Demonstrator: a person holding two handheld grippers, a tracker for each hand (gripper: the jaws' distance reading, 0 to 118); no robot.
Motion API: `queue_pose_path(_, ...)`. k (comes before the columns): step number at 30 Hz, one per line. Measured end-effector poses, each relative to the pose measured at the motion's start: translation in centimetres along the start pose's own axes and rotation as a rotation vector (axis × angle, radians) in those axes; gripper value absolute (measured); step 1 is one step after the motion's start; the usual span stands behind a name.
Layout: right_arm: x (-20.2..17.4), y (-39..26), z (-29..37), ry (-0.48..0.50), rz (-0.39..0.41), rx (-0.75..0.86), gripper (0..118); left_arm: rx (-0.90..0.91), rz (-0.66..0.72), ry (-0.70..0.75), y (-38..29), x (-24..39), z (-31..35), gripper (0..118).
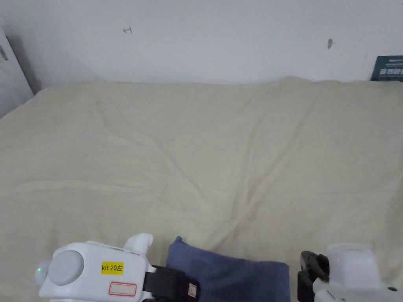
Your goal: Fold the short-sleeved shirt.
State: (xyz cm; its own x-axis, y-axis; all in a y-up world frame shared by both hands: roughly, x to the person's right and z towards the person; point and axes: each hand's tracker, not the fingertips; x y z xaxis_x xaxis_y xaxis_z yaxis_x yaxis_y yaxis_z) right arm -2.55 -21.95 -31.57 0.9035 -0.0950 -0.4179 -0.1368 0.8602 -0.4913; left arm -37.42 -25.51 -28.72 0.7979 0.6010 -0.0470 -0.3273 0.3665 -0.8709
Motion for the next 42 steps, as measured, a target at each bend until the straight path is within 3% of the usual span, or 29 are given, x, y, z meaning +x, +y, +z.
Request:
queue_pose_path(4, -2.6, 0.9, -0.5, -0.003, 0.042, 0.086, 0, 0.067, 0.045, 0.179, 1.7, -5.6, 5.4, 31)
queue_pose_path(7, -4.2, 1.4, -0.2, -0.009, 0.031, 0.167, 0, 0.094, 0.080, 0.312, 3.4, -9.8, 9.2, 31)
queue_pose_path(12, -7.6, 2.3, -0.6, -0.082, 0.149, 0.270, 0, 0.120, 0.063, 0.556, 6.9, -16.2, 15.6, 31)
queue_pose_path(16, -8.6, 3.2, -1.7, -0.013, 0.056, 0.226, 0, 0.185, 0.154, 0.751, 9.3, -21.3, 19.7, 31)
queue_pose_path(21, -10.7, 4.4, -3.9, -0.027, 0.077, 0.210, 0, 0.158, 0.035, 1.113, 11.6, -26.4, 21.7, 31)
queue_pose_path(24, -11.7, 4.6, -4.6, -0.021, 0.122, 0.187, 0, 0.224, 0.041, 1.182, 11.7, -29.4, 22.9, 31)
queue_pose_path(25, -12.0, 4.6, -4.8, -0.024, 0.140, 0.177, 0, 0.217, -0.032, 1.204, 11.5, -30.2, 22.9, 31)
queue_pose_path(26, -12.2, 4.6, -5.1, -0.019, 0.172, 0.158, 0, 0.222, -0.032, 1.247, 11.2, -30.7, 22.8, 36)
queue_pose_path(27, -12.4, 4.5, -5.1, -0.021, 0.184, 0.149, 0, 0.183, 0.030, 1.266, 10.7, -30.9, 22.8, 56)
queue_pose_path(30, -12.0, 4.2, -5.3, -0.012, 0.190, 0.149, 0, 0.235, 0.034, 1.232, 9.4, -30.7, 23.5, 79)
queue_pose_path(31, -12.0, 4.3, -5.6, -0.011, 0.195, 0.141, 0, 0.247, 0.045, 1.254, 9.2, -30.5, 23.6, 102)
queue_pose_path(32, -11.9, 4.0, -5.7, -0.010, 0.196, 0.135, 0, 0.259, 0.051, 1.255, 8.8, -30.5, 23.9, 116)
queue_pose_path(33, -11.9, 3.8, -5.9, -0.013, 0.196, 0.128, 0, 0.281, 0.067, 1.245, 8.4, -30.4, 24.1, 118)
queue_pose_path(39, -11.7, 3.3, -4.7, 0.008, 0.190, 0.128, 0, 0.465, 0.188, 1.091, 5.9, -27.6, 25.7, 114)
queue_pose_path(40, -11.6, 3.3, -4.4, 0.008, 0.192, 0.133, 0, 0.502, 0.170, 1.060, 5.4, -26.1, 25.8, 102)
queue_pose_path(41, -11.4, 3.4, -4.2, 0.010, 0.192, 0.137, 0, 0.546, 0.138, 1.032, 4.8, -24.1, 25.8, 78)
queue_pose_path(42, -11.2, 3.4, -3.8, 0.006, 0.190, 0.145, 0, 0.574, 0.071, 0.995, 4.2, -21.8, 25.6, 42)
